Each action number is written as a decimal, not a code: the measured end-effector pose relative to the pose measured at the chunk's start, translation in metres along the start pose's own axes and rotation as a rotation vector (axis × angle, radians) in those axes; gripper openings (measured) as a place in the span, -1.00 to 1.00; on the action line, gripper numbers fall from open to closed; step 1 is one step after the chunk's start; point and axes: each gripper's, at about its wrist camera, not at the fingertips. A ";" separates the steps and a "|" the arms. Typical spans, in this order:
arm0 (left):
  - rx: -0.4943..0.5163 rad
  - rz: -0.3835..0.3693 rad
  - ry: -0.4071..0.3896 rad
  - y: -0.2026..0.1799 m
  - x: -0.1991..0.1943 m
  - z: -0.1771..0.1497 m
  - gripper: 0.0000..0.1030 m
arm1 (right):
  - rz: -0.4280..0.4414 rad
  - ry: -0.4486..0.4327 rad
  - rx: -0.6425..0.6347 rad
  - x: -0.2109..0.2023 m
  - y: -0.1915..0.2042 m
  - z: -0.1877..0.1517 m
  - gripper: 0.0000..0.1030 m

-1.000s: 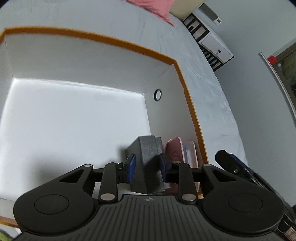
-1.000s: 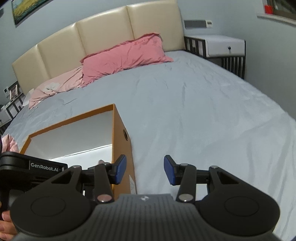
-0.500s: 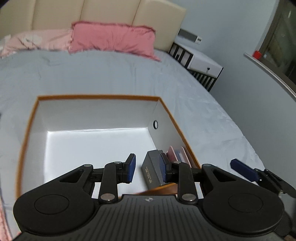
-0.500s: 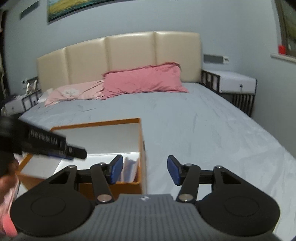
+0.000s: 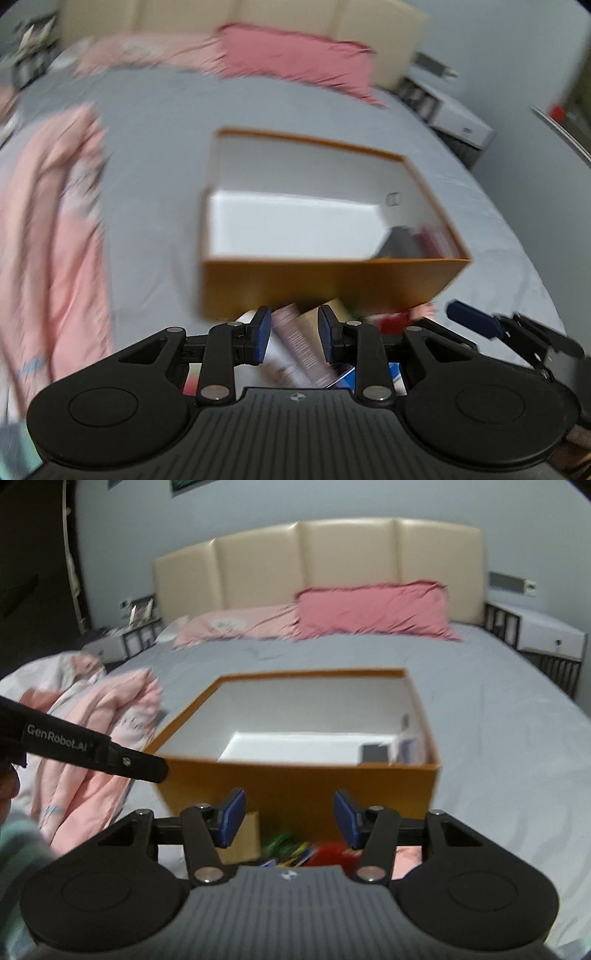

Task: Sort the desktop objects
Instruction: 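Move both tools back over the pile of items, then grasp the white lotion tube with the left tool while the right tool grasps the brown PHOTO CARD box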

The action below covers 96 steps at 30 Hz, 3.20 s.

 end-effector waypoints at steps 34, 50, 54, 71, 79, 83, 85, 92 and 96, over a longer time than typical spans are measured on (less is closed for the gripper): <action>-0.134 -0.021 0.170 0.033 0.056 -0.029 -0.40 | 0.102 0.264 -0.295 0.063 0.071 -0.033 -0.51; -0.163 -0.025 0.166 0.037 0.054 -0.030 -0.40 | 0.102 0.266 -0.279 0.068 0.076 -0.036 -0.26; -0.173 -0.023 0.168 0.038 0.054 -0.030 -0.40 | 0.105 0.257 -0.275 0.067 0.077 -0.036 -0.32; -0.235 -0.006 0.195 0.046 0.061 -0.029 -0.40 | 0.110 0.250 -0.300 0.073 0.086 -0.038 -0.30; -0.261 0.018 0.223 0.050 0.064 -0.030 -0.40 | 0.066 0.265 -0.319 0.088 0.087 -0.040 -0.12; -0.279 0.041 0.275 0.051 0.074 -0.029 -0.40 | 0.105 0.263 -0.251 0.079 0.075 -0.039 -0.50; -0.293 0.036 0.305 0.050 0.082 -0.029 -0.40 | 0.099 0.251 -0.254 0.075 0.074 -0.041 -0.50; -0.291 0.089 0.303 0.046 0.090 -0.031 -0.40 | 0.079 0.230 -0.228 0.070 0.064 -0.037 -0.49; -0.152 0.157 0.307 0.027 0.093 -0.032 -0.46 | 0.081 0.225 -0.232 0.067 0.059 -0.036 -0.41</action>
Point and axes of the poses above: each gripper's, at about its wrist camera, not at the fingertips, and x roughly the way its jaws point, y to its left, z to its top, and after that the axes turned 3 degrees about -x, right-handed
